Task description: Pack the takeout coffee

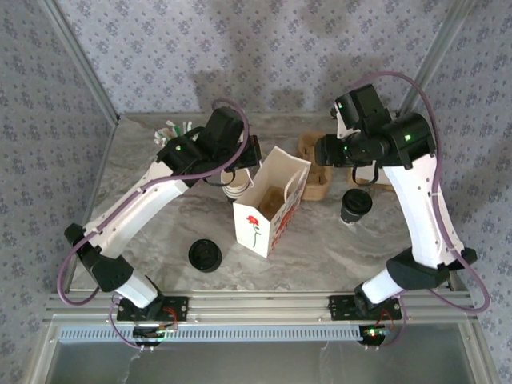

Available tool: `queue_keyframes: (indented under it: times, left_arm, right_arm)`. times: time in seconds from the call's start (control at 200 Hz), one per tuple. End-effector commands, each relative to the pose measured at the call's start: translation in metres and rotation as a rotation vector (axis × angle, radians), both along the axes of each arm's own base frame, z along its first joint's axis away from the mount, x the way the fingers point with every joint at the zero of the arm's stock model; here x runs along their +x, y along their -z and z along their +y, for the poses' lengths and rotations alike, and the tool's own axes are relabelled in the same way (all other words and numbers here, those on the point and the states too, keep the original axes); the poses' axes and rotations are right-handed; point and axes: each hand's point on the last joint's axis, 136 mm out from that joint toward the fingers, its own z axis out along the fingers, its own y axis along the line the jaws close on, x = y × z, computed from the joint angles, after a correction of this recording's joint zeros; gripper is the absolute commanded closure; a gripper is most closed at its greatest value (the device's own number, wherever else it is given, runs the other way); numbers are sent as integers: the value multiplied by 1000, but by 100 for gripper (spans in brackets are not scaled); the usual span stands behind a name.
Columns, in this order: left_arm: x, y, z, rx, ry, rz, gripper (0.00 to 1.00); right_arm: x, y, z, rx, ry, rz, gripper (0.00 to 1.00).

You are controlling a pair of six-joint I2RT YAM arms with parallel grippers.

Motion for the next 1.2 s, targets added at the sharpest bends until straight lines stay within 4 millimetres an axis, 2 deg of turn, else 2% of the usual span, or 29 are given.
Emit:
queue_keyframes:
  times: [0.0, 0.235, 0.31, 0.55, 0.635, 0.75, 0.865, 1.039, 1.104, 1.194]
  left_arm:
    - [1, -23, 2, -108, -42, -26, 100]
    - [4, -32, 1, -142, -45, -36, 100]
    - [3, -29, 4, -137, -44, -31, 92]
    - [2, -17, 18, -146, -52, -20, 81]
    - [0, -16, 21, -150, -52, -19, 71]
    - [-3, -19, 23, -141, -31, -38, 54]
    - [-6, -33, 27, -125, 2, -98, 35]
    - [-10, -61, 44, -23, 42, -237, 23]
    - [-12, -64, 55, 30, 38, -273, 18]
    - [-16, -66, 67, 86, 42, -319, 11]
  right_arm:
    - [-5, -1, -6, 18, 38, -4, 47]
    - [-11, -5, -14, 25, 83, -11, 47]
    - [-12, -7, -15, 24, 87, -15, 47]
    - [-14, -5, -37, -18, 124, 17, 47]
    - [-18, -2, -48, -40, 142, 37, 46]
    - [-24, 10, -66, -80, 185, 71, 45]
    - [-29, 28, -88, -103, 259, 112, 43]
    - [-31, 56, -112, -61, 352, 178, 42]
    - [-30, 68, -119, -84, 346, 208, 41]
    - [-29, 86, -130, -124, 352, 264, 34]
